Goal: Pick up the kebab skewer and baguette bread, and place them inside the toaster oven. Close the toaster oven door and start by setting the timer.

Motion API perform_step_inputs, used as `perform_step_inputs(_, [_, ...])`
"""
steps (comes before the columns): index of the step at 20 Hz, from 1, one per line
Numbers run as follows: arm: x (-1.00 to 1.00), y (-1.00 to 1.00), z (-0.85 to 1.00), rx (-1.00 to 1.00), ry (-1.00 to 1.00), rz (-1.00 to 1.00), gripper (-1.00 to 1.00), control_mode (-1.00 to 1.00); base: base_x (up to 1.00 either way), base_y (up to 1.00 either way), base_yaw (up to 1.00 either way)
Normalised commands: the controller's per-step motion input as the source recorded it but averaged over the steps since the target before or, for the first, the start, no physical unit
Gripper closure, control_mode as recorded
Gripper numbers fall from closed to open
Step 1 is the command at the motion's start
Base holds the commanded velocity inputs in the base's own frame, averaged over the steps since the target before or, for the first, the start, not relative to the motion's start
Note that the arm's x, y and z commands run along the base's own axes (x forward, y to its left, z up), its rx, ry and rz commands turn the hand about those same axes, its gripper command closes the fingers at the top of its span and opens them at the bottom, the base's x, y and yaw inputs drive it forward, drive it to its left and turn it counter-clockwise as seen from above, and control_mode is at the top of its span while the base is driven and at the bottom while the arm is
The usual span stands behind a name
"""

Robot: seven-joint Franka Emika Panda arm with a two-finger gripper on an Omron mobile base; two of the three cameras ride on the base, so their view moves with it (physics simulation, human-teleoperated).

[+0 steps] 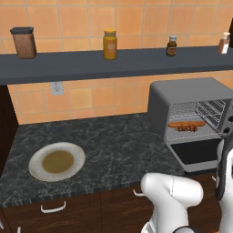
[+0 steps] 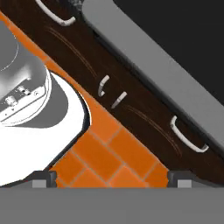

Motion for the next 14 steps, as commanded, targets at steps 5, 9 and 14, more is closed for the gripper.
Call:
perform_step_inputs(5, [-0.18,0.08,-0.04,0.15,0.05,-0.70,-1.00,-1.00,0.00,0.00,0.00])
perform_step_inputs(9, [0.25,0.40,-0.07,0.10,0.00,-0.50,-1.00,-1.00,0.00,0.00,0.00])
perform_step_inputs(14, [0.42,0.68,-0.04,0.06,-0.01,-0.29,-1.00,-1.00,0.00,0.00,0.00])
